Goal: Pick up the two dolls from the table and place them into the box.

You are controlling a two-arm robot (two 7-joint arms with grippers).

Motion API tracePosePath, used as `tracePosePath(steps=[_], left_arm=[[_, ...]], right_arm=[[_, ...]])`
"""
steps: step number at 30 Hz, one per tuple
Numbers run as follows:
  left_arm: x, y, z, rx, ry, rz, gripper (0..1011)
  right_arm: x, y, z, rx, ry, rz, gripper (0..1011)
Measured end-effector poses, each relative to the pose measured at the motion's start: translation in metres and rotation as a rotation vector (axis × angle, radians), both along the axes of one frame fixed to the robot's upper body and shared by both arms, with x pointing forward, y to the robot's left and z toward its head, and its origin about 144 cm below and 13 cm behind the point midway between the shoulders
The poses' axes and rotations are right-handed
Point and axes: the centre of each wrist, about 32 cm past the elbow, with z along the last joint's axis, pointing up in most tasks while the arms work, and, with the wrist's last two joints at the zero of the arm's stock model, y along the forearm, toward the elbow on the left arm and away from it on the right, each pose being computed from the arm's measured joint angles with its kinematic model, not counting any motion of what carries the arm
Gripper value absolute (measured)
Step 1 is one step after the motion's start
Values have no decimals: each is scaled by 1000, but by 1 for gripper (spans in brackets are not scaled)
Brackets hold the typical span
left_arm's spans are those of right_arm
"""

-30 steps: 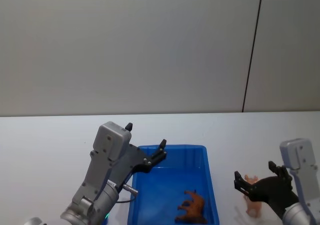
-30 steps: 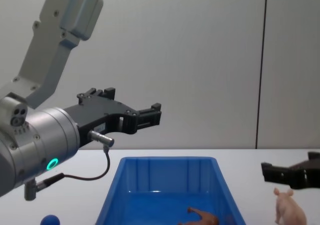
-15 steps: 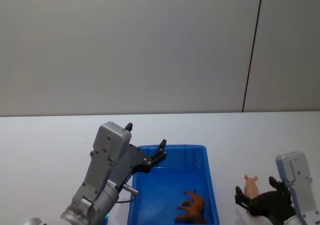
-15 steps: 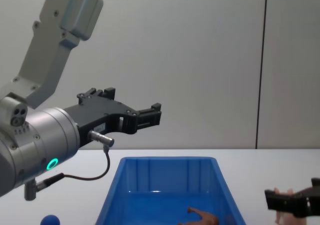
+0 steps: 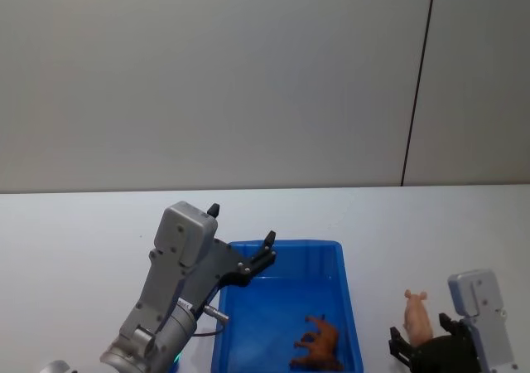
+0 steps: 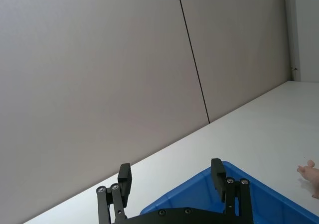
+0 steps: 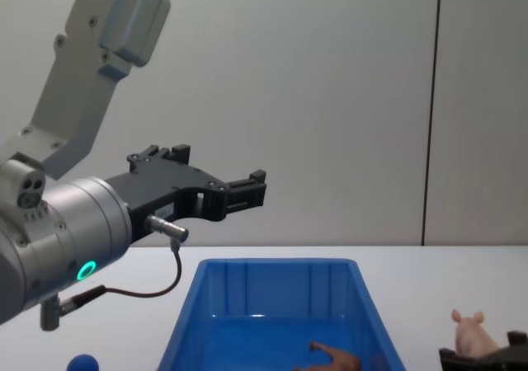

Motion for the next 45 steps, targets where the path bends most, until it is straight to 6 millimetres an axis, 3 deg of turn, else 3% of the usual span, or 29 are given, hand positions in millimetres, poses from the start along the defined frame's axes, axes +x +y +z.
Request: tracePosePath(steps=[7, 16, 19, 29, 45], left_arm=[[0, 0, 0, 0, 0, 0, 1001], [0, 0, 0, 0, 0, 0, 1001], [0, 0, 0, 0, 0, 0, 1002], [0, 0, 0, 0, 0, 0, 1001], [0, 0, 0, 0, 0, 0, 1002]], right_arm=[[2, 1, -7, 4, 7, -7, 740], [3, 1, -13, -3, -4, -21, 422], [2, 0, -13, -7, -9, -25, 384], [1, -2, -10, -22, -59, -29, 383], [7, -1, 14, 47, -183, 103, 383]])
